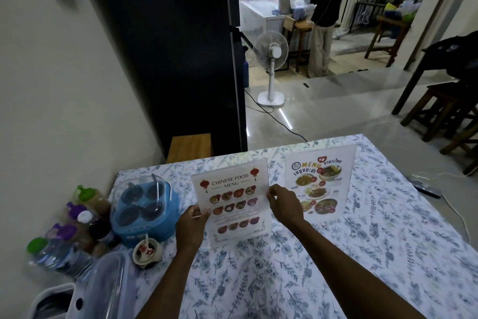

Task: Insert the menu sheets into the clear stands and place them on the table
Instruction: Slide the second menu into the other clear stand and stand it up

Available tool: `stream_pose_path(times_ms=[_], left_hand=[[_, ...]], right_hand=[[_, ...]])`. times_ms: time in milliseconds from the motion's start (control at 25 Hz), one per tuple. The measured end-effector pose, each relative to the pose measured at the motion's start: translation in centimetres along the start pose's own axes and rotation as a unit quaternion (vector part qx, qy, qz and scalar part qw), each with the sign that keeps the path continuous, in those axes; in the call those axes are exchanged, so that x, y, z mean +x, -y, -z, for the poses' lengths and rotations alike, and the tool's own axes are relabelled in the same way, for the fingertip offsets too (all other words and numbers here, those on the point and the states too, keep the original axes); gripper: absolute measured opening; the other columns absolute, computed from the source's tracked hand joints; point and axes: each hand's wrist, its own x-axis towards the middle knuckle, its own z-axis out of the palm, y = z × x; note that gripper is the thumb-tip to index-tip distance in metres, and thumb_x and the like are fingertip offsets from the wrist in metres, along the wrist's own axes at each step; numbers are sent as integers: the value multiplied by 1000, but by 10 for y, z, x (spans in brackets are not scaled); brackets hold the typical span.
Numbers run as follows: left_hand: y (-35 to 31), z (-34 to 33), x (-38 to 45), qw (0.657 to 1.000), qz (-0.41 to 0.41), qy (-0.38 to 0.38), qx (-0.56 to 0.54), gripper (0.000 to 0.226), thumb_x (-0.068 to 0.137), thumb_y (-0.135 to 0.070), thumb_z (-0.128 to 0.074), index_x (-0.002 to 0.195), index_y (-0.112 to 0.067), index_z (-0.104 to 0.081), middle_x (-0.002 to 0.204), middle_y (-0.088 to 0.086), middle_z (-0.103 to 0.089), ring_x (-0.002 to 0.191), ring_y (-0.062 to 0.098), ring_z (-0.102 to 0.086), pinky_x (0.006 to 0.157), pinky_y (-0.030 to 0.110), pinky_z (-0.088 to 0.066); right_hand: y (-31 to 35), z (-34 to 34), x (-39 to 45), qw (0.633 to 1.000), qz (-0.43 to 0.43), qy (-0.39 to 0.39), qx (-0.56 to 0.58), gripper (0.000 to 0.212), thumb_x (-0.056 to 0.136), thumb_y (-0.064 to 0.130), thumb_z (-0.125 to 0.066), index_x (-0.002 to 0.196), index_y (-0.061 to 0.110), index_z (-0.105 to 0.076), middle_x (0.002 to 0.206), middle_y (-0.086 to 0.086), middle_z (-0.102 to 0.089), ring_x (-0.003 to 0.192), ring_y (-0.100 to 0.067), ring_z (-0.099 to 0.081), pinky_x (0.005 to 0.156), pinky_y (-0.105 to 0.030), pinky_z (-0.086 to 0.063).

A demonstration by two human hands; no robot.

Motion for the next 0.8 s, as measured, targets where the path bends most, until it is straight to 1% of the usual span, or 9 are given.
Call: stream_pose_path(times_ms=[40,120,200,320,360,520,640,720,800], left_hand=[[-1,1,-2,1000,13,3,5,26,89,-30,-76,104,-10,-72,92,1,-74,84,18,-69,64,25,-46],[-2,2,-5,999,48,12,20,36,88,-36,-76,107,-7,-67,95,4,-71,87,20,-66,68,28,-44],[-1,3,-9,996,74,20,42,48,86,-43,-75,111,-4,-64,101,8,-73,90,24,-67,70,31,-45],[-7,1,-29,995,92,21,43,50,86,-40,-75,122,-8,-60,116,11,-71,105,29,-67,81,33,-47],[-11,0,-38,994,93,24,44,50,86,-39,-75,122,-8,-58,117,11,-70,107,28,-65,82,33,-45],[-27,-15,-77,995,82,42,50,45,85,-40,-75,116,-11,-59,112,9,-68,94,21,-60,78,29,-44],[-42,-40,-105,996,50,57,45,39,90,-37,-73,114,-9,-61,106,7,-67,91,19,-59,78,27,-43],[-50,-60,-119,995,27,86,39,40,92,-34,-72,119,-6,-61,106,6,-69,93,20,-63,79,29,-47],[-61,-85,-131,992,19,118,30,47,92,-32,-73,128,-5,-59,109,8,-71,94,21,-66,79,32,-50]], right_hand=[[-1,2,-1,1000,7,0,-2,25,102,27,-47,103,11,-67,99,-9,-74,87,-30,-68,73,-40,-56],[-1,9,-4,1000,18,-4,2,25,101,22,-48,103,10,-70,100,-11,-76,89,-31,-69,75,-41,-57],[-5,16,-10,999,28,-14,15,24,99,20,-51,104,10,-73,102,-10,-76,93,-30,-70,77,-41,-57],[-16,26,-29,999,43,-22,20,24,99,21,-54,105,9,-74,104,-10,-77,93,-28,-70,79,-40,-57],[-20,30,-35,999,45,-23,18,24,99,22,-54,106,10,-74,105,-9,-77,94,-27,-70,80,-40,-57],[-45,46,-61,999,28,-12,22,24,99,26,-55,109,16,-73,111,-4,-75,100,-24,-69,82,-38,-57],[-75,64,-82,999,7,-10,42,22,98,26,-58,111,16,-73,112,-3,-75,103,-22,-68,85,-39,-56],[-95,74,-94,999,-3,-12,52,22,96,26,-61,111,15,-72,110,-3,-75,102,-22,-69,84,-40,-57],[-121,85,-106,998,-24,-14,59,20,95,26,-63,110,17,-71,108,-1,-75,101,-21,-69,83,-40,-57]])
